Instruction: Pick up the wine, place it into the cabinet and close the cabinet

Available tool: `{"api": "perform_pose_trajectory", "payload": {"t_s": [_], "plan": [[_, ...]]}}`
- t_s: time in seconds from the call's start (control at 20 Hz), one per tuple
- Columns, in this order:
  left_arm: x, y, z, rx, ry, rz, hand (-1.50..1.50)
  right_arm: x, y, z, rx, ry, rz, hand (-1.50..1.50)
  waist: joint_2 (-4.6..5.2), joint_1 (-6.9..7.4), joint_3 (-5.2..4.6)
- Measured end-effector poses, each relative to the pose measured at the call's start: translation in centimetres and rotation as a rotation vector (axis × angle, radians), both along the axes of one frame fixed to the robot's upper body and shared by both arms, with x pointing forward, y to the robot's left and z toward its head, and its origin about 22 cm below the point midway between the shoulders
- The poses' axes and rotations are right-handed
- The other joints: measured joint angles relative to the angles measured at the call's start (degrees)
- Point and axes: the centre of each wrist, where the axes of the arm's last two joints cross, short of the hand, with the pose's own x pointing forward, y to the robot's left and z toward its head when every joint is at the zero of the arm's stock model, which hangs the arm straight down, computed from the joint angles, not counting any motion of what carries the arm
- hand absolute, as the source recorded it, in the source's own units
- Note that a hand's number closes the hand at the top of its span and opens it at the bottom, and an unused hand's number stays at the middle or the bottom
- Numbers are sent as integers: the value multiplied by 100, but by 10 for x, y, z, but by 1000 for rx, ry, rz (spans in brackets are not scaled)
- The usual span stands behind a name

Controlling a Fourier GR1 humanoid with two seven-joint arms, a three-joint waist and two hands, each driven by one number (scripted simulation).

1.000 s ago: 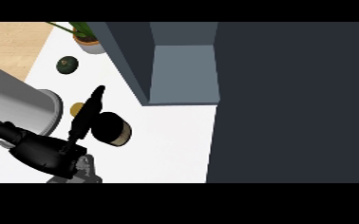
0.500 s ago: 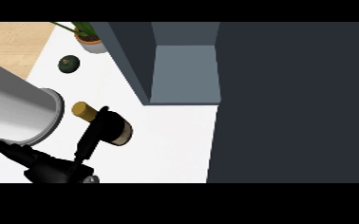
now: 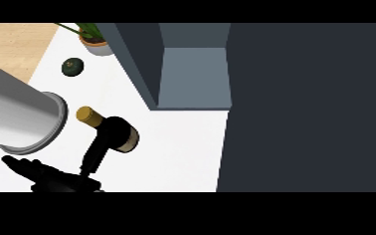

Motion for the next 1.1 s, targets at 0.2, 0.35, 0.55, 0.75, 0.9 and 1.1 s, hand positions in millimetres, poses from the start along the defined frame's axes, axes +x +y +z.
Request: {"api": "perform_pose_trajectory", "payload": {"t_s": [0.2, 0.35, 0.55, 0.75, 0.9, 1.1], "plan": [[-6, -5, -4, -7, 8, -19, -150, 0, 0, -1, 6, -1, 2, -150, -3, 11, -2], [-5, -8, -7, -13, 15, -31, -150, 0, -2, -1, 1, -2, -1, -150, -6, 5, -6], [-1, -9, -8, -23, 16, -41, -150, 2, -1, 0, 4, -2, 4, -150, -4, 8, -8], [6, -8, -10, -38, 20, -44, -150, 3, -1, 1, 1, -6, 13, -150, -2, 1, -13], [6, -9, -10, -50, 24, -52, -150, 4, 0, 1, 12, -5, 12, -150, -6, -1, -16], [7, -11, -13, -64, 36, -59, -150, 3, -1, 0, 17, -7, 13, -150, -9, -15, -22]]}}
